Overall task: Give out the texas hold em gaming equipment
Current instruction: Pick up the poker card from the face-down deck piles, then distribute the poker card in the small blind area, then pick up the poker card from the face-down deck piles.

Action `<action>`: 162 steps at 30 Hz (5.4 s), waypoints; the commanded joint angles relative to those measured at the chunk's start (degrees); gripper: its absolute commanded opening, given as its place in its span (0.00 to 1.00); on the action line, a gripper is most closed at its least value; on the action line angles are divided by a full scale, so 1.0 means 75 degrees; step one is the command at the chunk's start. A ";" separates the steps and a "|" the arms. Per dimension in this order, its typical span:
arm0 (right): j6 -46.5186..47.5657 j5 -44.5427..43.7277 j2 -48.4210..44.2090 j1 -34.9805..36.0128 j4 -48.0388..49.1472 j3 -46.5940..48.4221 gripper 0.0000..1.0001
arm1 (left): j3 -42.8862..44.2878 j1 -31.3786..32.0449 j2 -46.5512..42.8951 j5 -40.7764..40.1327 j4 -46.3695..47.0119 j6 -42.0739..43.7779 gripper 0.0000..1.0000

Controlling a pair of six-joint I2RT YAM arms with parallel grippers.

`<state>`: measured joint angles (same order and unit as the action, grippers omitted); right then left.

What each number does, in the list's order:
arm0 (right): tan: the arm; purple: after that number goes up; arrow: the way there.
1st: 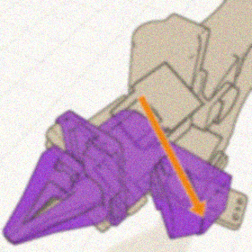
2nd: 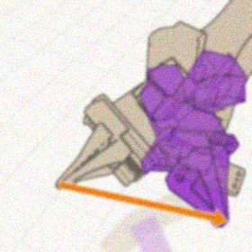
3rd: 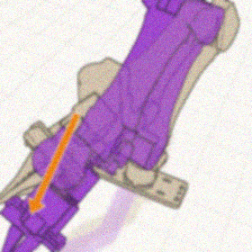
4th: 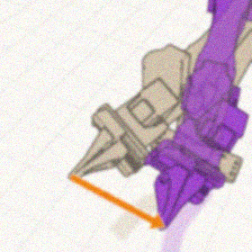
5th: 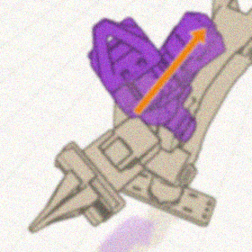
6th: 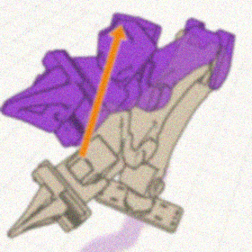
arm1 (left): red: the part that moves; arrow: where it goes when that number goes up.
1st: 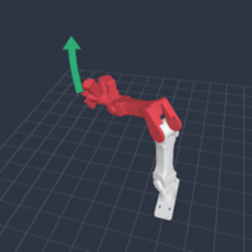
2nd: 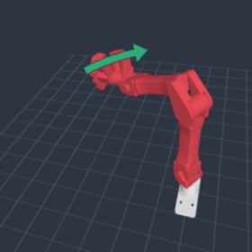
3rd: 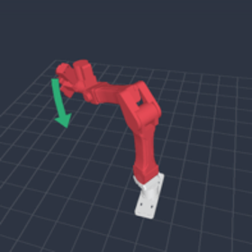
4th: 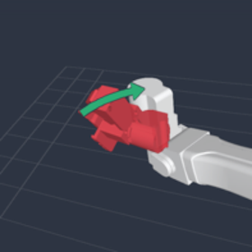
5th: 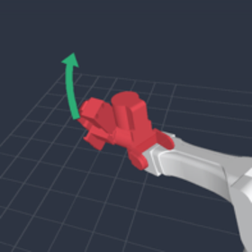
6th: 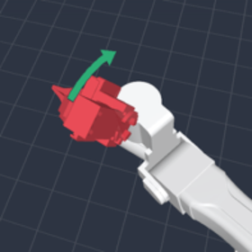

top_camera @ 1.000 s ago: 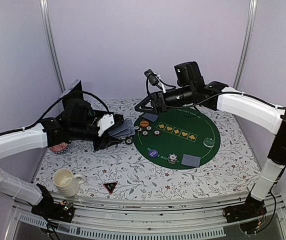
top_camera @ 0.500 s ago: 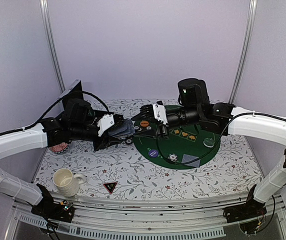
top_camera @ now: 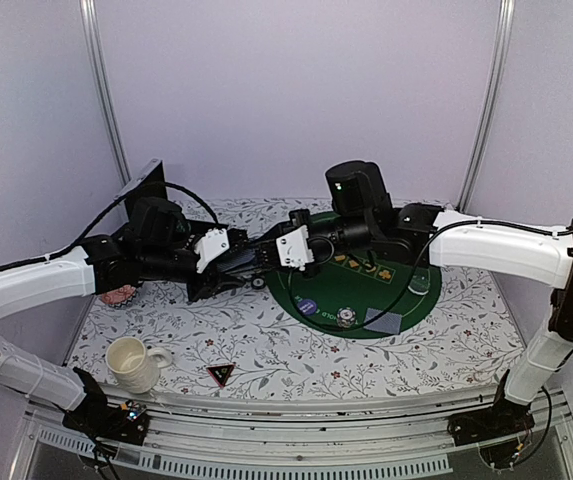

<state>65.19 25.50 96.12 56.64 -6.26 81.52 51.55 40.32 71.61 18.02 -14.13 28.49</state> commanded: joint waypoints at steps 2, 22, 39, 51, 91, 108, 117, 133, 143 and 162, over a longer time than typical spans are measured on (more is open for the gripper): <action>0.0507 -0.0256 0.0321 0.0125 -0.0436 0.0381 0.31 | -0.0056 -0.0032 -0.0021 0.0118 0.0110 0.0045 0.38; 0.0203 -0.0864 0.0138 0.0248 -0.0505 0.0351 0.01 | -0.0087 -0.0032 -0.0045 0.0105 0.0114 0.0057 0.38; -0.0235 -0.1064 -0.0867 0.0065 -0.0121 -0.0626 0.01 | -0.0087 -0.0033 0.0073 0.0092 0.0065 0.0045 0.39; -0.1207 -0.1040 -0.2681 -0.0355 0.0129 -0.1876 0.01 | -0.0019 -0.0033 0.0108 -0.0006 0.0025 -0.0036 0.39; 0.1202 -0.1991 -0.3041 -0.3326 -0.0737 -0.5897 0.01 | -0.0038 -0.0032 0.0090 0.0158 0.0035 -0.0037 0.39; 0.2020 -0.1674 -0.2624 -0.3335 -0.1025 -0.6373 0.17 | -0.0042 -0.0032 0.0140 0.0105 0.0041 -0.0013 0.40; 0.2212 -0.2377 -0.3540 -0.3341 -0.1884 -0.6068 0.77 | -0.0053 -0.0032 0.0108 0.0082 0.0038 -0.0007 0.40; -0.8283 -0.0784 -0.4106 -0.3343 0.2096 -0.2826 0.99 | -0.0030 -0.0032 0.0114 0.0106 0.0038 -0.0024 0.40; -1.2186 -0.0024 -0.0465 -0.1696 -0.0182 0.0163 0.99 | -0.0032 -0.0033 0.0142 0.0065 0.0022 -0.0012 0.40; -1.1090 0.0339 0.1227 -0.0858 -0.0965 0.1134 1.00 | 0.0006 -0.0033 0.0136 0.0317 0.0063 -0.0094 0.40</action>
<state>-18.17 29.08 103.22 49.87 -12.58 87.77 51.55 40.34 72.05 18.87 -14.44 28.45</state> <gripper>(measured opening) 0.996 0.402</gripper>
